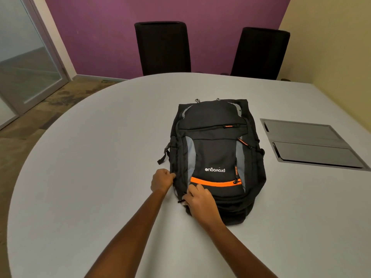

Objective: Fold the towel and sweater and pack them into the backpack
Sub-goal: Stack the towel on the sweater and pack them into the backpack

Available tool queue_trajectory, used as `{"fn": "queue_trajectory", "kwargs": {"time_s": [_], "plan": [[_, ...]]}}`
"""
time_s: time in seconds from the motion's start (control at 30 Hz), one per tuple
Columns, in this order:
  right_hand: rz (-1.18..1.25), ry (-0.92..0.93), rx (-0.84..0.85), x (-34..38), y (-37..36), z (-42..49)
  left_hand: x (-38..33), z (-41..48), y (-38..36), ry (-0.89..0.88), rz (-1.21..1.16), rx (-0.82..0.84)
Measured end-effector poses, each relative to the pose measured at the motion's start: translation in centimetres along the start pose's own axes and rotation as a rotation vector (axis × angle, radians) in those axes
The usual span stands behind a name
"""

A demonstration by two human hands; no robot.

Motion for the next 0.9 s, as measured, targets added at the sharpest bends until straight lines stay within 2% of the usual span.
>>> {"fn": "queue_trajectory", "kwargs": {"time_s": [0.1, 0.2, 0.4, 0.47, 0.53, 0.6, 0.7, 0.77, 0.83, 0.9], "plan": [[0.064, 0.002, -0.089, -1.3, 0.7, -2.7, -0.8, 1.4, 2.2, -0.001, 0.050, -0.075], [0.083, 0.008, -0.105, -3.5, 1.9, -5.2, -1.1, 2.7, 3.8, -0.012, 0.097, -0.131], [0.064, -0.066, -0.024, -7.5, 3.6, -8.8, -0.8, 2.1, 2.9, -0.094, 0.216, -0.195], [0.121, -0.162, 0.009, -7.5, 3.4, -9.2, -1.0, 0.6, 1.8, -0.158, 0.293, -0.253], [0.262, -0.327, 0.027, -7.3, 2.9, -9.6, -1.2, -1.1, 0.6, -0.323, 0.384, -0.291], [0.424, -0.485, 0.069, -7.1, 2.2, -10.0, -1.2, -2.8, -0.9, -0.609, 0.430, -0.287], [0.542, -0.605, 0.126, -7.0, 1.9, -9.7, -0.5, -5.6, -3.3, -1.041, 0.458, -0.172], [0.595, -0.653, 0.100, -7.0, 2.0, -9.6, -0.1, -7.8, -4.9, -1.286, 0.530, -0.071], [0.634, -0.684, 0.060, -6.9, 2.1, -9.7, 0.1, -9.4, -6.3, -1.424, 0.661, -0.003], [0.663, -0.724, 0.042, -6.9, 2.6, -9.8, -0.1, -10.1, -7.1, -1.449, 0.732, 0.015]]}}
Point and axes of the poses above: each hand's wrist, its own z-axis towards the middle knuckle, its own y-axis out of the back of the hand, x = y × z, the point moved 3 cm from there along z, towards the middle knuckle, and after that the axes turned 5 degrees about -x, right-handed, at the moved point
